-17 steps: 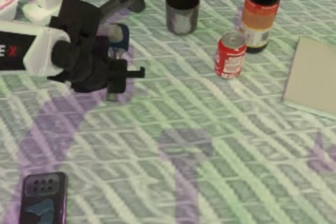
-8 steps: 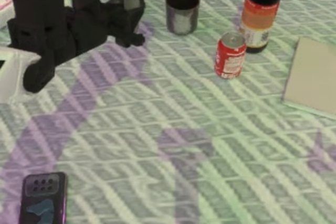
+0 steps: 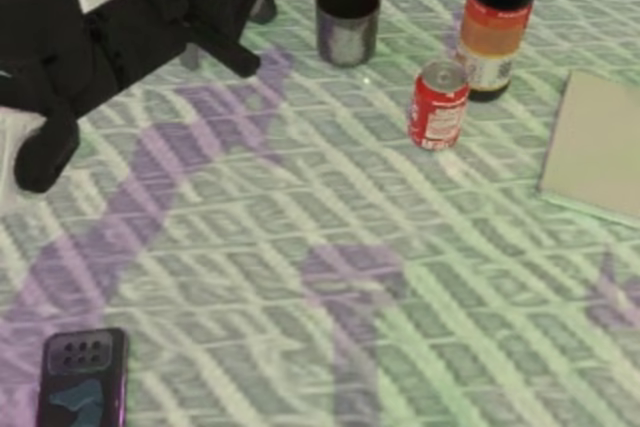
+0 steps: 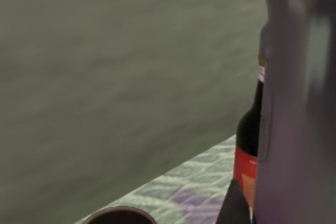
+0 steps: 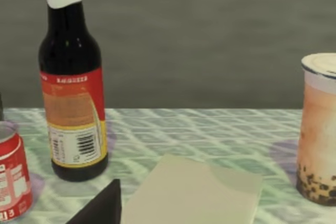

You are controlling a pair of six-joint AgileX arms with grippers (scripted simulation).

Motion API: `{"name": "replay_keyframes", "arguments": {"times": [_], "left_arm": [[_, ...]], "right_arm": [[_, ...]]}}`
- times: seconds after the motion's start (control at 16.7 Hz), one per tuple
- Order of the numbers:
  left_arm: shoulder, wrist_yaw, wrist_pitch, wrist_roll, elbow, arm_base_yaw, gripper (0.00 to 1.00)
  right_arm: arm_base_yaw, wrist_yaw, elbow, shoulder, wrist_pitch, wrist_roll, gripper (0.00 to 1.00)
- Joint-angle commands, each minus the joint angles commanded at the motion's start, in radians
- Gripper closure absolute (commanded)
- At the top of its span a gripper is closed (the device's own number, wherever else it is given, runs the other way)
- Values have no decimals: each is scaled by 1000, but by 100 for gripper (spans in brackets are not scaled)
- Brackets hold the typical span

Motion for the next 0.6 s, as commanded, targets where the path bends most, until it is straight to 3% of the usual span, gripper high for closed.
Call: {"name": "replay_keyframes", "arguments": {"times": [0.18,0.3,0.6], "left_arm": [[3,-5,-2,0,4,-8,100],[-5,-42,6,1,-5,-44,100],[-46,-241,38,0,-56,-226,100]], "right_arm": [[0,0,0,0,0,0,0],[0,0,0,0,0,0,0],[0,0,0,0,0,0,0]]}}
